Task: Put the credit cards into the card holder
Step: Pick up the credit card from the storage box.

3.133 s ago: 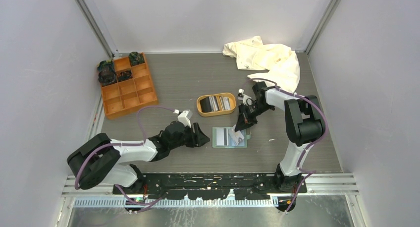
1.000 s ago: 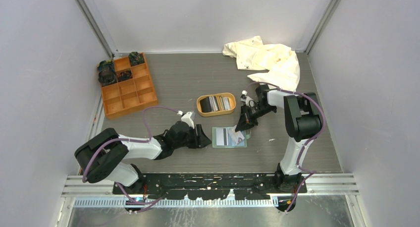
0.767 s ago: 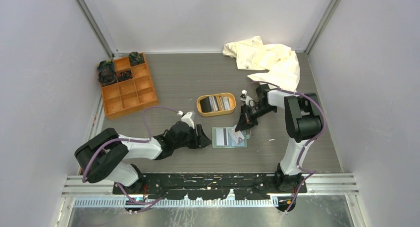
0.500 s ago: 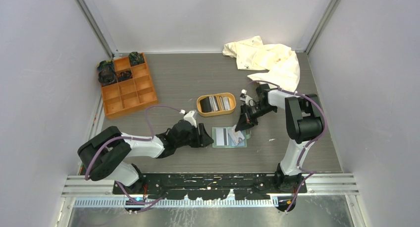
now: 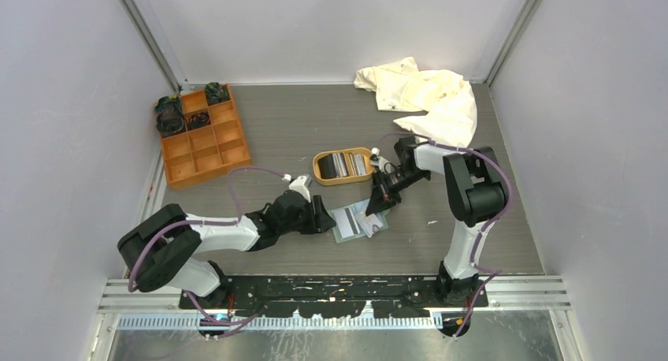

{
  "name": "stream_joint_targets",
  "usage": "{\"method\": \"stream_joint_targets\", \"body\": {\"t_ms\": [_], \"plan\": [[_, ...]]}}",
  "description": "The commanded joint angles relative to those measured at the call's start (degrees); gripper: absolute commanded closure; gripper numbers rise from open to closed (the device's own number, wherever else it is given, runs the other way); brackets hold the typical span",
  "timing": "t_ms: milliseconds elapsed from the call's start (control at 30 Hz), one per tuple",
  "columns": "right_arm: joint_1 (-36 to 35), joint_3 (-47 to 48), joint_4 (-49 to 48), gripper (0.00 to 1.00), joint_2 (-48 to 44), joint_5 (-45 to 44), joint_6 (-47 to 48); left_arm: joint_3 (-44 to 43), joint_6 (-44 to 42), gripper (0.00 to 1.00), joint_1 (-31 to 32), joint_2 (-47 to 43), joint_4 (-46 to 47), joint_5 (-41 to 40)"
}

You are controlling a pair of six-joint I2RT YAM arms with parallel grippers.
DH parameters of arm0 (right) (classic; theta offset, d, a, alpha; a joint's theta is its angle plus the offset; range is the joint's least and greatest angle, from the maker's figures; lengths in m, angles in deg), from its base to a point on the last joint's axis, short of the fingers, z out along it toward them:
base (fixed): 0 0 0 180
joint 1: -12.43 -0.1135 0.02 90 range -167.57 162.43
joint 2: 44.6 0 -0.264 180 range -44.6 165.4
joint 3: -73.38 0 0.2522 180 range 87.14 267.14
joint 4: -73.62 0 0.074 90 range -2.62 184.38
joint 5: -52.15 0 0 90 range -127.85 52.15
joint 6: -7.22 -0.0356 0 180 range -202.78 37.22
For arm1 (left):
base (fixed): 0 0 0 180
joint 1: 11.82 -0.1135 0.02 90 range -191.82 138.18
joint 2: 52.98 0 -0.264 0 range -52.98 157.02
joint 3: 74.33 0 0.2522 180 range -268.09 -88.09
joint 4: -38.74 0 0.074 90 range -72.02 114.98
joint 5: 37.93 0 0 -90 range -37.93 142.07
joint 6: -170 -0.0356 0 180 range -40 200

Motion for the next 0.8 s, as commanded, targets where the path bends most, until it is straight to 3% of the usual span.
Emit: {"method": "stream_joint_targets", "body": {"t_ms": [0, 167, 300, 400, 533, 767], "plan": [[-1.6, 2.9, 1.7, 0.99, -0.5, 2.5, 0.6, -0.1, -0.9, 0.5, 0.4, -6.0, -3.8, -4.0], [0.0, 4.5, 3.8, 0.99, -5.0, -2.4, 3.5, 2.1, 0.4, 0.5, 0.3, -12.9, -3.7, -4.1], [1.9, 4.2, 5.2, 0.99, -9.6, 2.8, 7.3, 6.7, 6.9, 0.49, 0.3, -14.9, 8.4, -1.7], [1.9, 5.4, 8.4, 0.99, -10.1, 10.1, 11.4, 7.9, 11.5, 0.49, 1.0, -12.9, 18.3, -0.5], [2.0, 5.8, 9.9, 0.99, -11.5, 17.0, 14.6, 7.3, 11.1, 0.48, 4.0, -9.2, 28.6, -1.7], [1.9, 5.0, 10.0, 0.99, -16.6, 24.0, 16.9, 6.4, 13.7, 0.47, 5.1, 3.9, 52.6, -0.5]]}}
